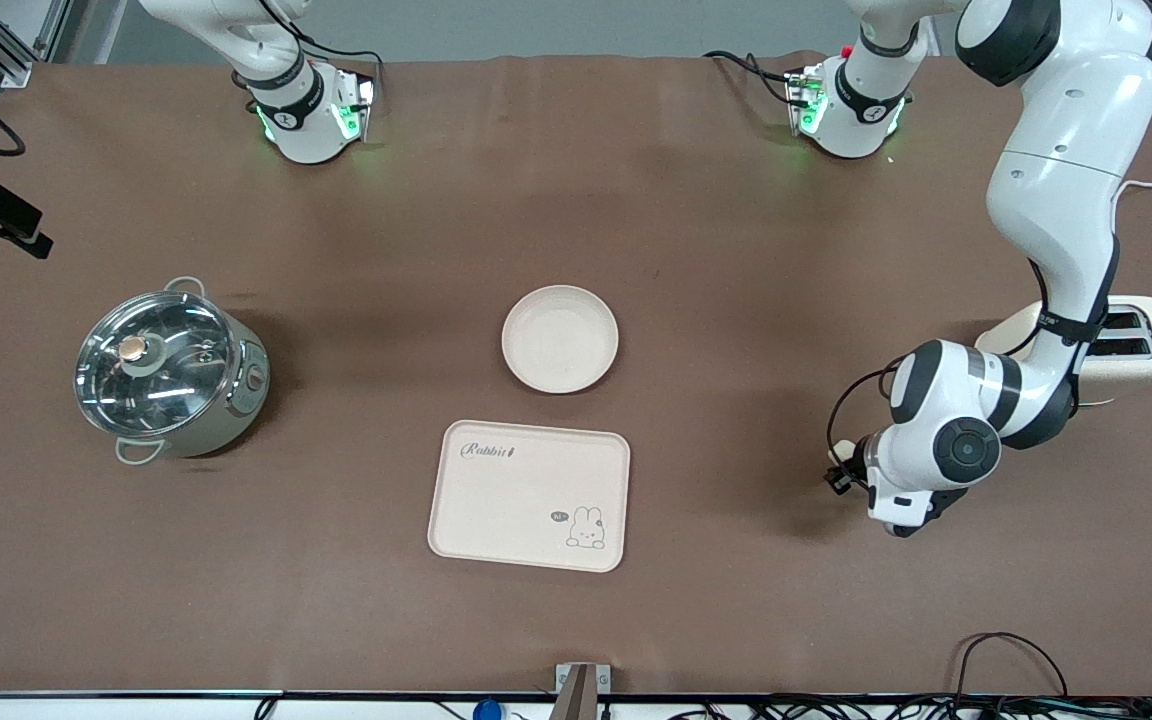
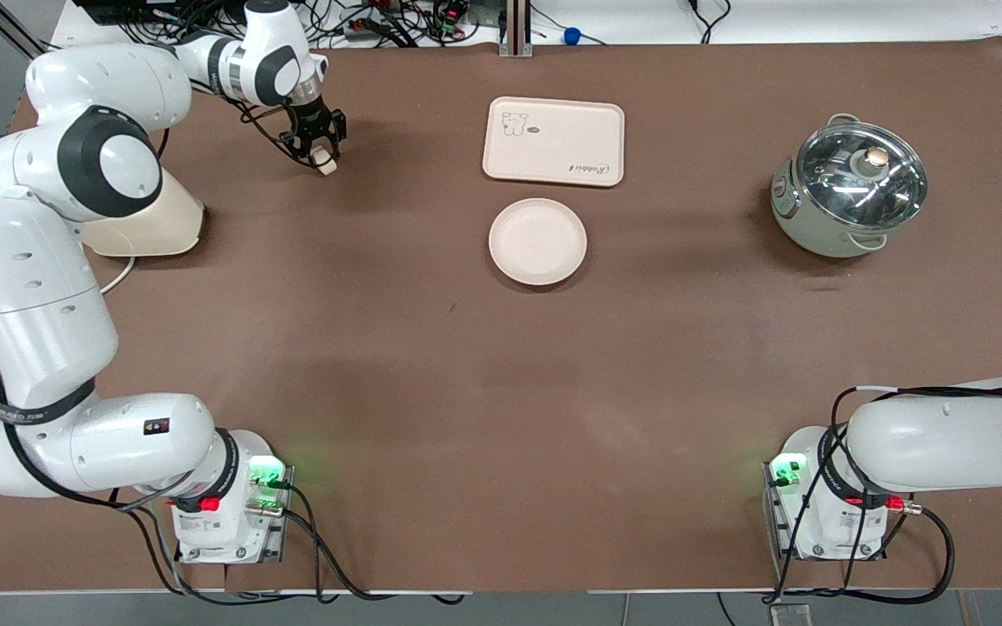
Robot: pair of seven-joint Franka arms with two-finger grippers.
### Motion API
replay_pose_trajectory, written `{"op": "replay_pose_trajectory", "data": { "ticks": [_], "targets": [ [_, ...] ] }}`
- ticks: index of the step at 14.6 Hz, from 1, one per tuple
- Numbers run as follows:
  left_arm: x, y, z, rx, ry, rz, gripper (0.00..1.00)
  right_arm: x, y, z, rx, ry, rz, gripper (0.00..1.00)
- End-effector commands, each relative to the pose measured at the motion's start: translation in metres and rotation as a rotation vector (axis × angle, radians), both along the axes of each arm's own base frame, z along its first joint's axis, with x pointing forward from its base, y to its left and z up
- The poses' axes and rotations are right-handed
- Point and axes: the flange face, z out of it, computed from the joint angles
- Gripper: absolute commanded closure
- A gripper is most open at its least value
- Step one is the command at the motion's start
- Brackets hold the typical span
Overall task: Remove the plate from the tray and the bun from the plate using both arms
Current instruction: 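Carry the bun with the left gripper toward the toaster, then lower the bun onto the table and open the left gripper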
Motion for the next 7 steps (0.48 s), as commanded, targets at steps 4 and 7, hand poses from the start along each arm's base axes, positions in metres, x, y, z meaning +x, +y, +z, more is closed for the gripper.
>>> {"op": "replay_pose_trajectory", "data": {
  "ticks": [4,7],
  "targets": [
    [0.004,-0.027,0.096,0.019,-0.084,-0.042,0.0,0.002,0.002,0.0,0.001,0.001,0.008,0.0],
    [-0.001,-0.03,0.177,0.043,-0.16,-0.159,0.0,0.002,0.0,0.0,0.004,-0.001,-0.015,0.0]
  ]
}}
